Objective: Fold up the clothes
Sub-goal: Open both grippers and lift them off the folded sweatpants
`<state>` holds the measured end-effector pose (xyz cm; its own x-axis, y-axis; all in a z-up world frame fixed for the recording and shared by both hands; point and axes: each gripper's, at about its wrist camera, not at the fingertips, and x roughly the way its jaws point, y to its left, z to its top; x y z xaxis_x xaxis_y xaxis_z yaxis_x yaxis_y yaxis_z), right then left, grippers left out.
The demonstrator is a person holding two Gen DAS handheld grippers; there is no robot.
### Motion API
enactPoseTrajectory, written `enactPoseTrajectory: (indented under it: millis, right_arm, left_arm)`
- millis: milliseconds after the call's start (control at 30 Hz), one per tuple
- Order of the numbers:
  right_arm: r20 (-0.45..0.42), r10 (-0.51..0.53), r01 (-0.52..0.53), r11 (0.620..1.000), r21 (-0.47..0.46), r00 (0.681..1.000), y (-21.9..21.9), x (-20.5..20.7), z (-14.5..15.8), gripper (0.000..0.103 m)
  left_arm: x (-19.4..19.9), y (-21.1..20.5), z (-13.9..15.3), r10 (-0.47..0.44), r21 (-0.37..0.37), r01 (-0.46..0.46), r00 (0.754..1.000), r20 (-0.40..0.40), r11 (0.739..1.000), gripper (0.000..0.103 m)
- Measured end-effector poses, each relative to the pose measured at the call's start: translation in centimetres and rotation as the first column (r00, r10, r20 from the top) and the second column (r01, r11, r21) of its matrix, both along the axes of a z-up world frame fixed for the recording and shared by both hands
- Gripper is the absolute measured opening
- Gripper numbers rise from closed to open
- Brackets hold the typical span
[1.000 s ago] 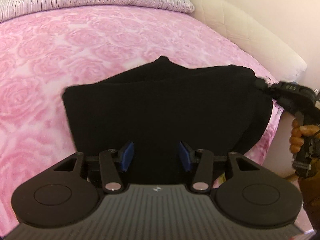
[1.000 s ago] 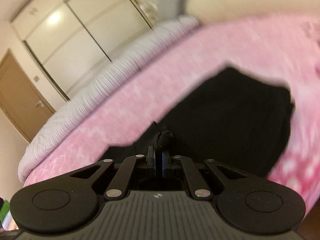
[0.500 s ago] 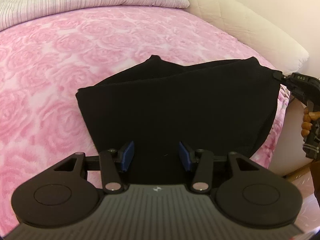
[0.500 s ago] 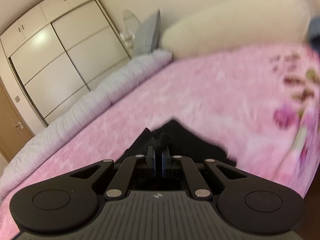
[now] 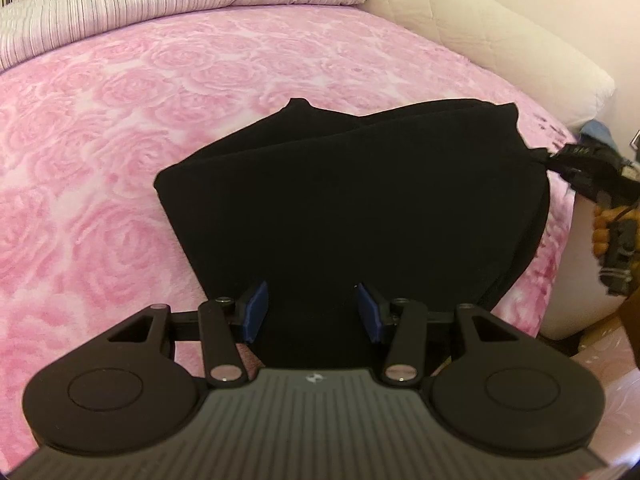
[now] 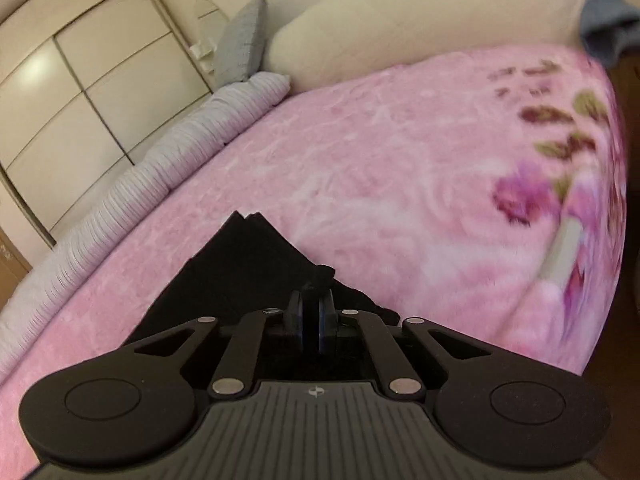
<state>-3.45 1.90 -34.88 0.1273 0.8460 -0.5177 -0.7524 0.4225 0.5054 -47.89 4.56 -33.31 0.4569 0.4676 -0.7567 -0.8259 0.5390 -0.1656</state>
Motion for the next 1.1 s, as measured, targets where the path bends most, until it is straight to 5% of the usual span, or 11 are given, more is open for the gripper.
enactPoseTrajectory:
  millis: [67,100,133,267,500,733,800,933,1100]
  right_arm:
    - [0.021,-0.036,0.036,0.999,0.001,0.999,-1.1,-0.6,1.2,0.011]
    - [0.033,-0.055,0.055,0.999,0.001,0.998,-1.7,-0.9,1.8,0.028]
    - [0.085,-0.072,0.073,0.997,-0.007,0.994,-2.2,-1.6,2.6,0.033]
    - [0.156,0.015,-0.02,0.999,0.032,0.988,-3.9,-4.3,4.7,0.034]
    - [0.157,0.257,-0.232,0.96,-0.159,0.954,-2.4,-8.6,1.6,0.03]
    - [0.189,0.244,-0.214,0.963,-0.162,0.951,-5.2,-10.9,3.1,0.032]
    - [0.177,0.259,-0.231,0.959,-0.164,0.949,-5.9,-11.5,3.3,0.04]
    - [0.14,0.302,-0.255,0.926,-0.279,0.943,-5.4,-12.7,1.8,0.042]
    - [0.127,0.286,-0.257,0.945,-0.203,0.95,-8.4,-14.4,4.4,0.051]
  left_arm:
    - [-0.2,-0.4,0.6,0.01,0.015,-0.009,1.0,-0.017,1.0,0.044]
    - [-0.4,-0.7,1.0,0.012,0.025,-0.012,1.0,-0.016,1.0,0.044]
    - [-0.7,-1.0,1.5,0.014,0.035,-0.014,1.0,-0.011,0.999,0.044]
    - [-1.3,-2.1,2.4,-0.013,0.049,0.011,1.0,0.026,0.999,0.041]
    - [0.1,-4.5,-0.6,-0.057,0.063,0.065,0.991,-0.117,0.996,0.04]
    - [-0.4,-6.5,0.6,-0.077,0.083,0.088,0.989,-0.128,0.993,0.038]
    - [-0.5,-6.5,-0.3,-0.066,0.064,0.074,0.991,-0.117,0.995,0.04]
    - [-1.0,-7.6,1.0,-0.016,0.066,0.023,0.994,-0.108,0.998,0.039]
    - [-1.6,-10.0,2.9,0.005,0.109,0.011,0.99,-0.143,0.994,0.041]
